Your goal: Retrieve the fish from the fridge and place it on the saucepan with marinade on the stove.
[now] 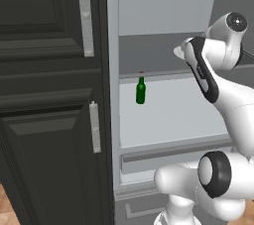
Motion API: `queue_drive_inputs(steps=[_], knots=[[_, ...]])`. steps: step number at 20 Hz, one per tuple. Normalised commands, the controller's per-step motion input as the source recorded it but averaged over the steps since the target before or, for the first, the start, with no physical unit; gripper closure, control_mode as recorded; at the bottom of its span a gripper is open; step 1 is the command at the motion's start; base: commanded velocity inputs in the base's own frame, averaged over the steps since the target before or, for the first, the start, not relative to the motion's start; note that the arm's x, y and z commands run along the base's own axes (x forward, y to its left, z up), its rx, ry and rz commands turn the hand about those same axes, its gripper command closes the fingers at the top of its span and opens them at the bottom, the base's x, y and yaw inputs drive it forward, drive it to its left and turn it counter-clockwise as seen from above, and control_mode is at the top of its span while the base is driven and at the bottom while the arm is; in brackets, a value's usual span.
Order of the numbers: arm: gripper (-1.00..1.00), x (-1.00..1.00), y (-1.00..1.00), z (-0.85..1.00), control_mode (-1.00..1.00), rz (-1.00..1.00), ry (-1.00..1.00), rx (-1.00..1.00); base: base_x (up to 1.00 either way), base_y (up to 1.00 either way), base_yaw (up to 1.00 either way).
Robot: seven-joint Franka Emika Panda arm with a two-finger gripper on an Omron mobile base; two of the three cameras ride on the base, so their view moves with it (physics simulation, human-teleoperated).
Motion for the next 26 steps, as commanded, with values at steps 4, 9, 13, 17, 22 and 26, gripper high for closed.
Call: queue_drive_inputs(steps=[4,9,13,17,22,26], knots=[[-1.0,0.26,-0.21,0.0,-1.0,0.0,0.04,0.02,0.0,0.0,0.0],[-1.0,0.18,-0.11,-0.09,-1.0,0.0,0.04,0.0,0.0,0.0,0.0],[-1.0,0.15,0.0,-0.17,-1.0,0.0,0.03,0.0,0.0,0.0,0.0],[-1.0,0.11,0.0,-0.15,-1.0,0.0,0.02,0.0,0.0,0.0,0.0],[-1.0,0.11,0.0,-0.14,-1.0,0.0,0.0,0.0,0.0,0.0,0.0],[-1.0,0.11,0.0,-0.18,-1.0,0.0,0.0,0.0,0.0,0.0,0.0]])
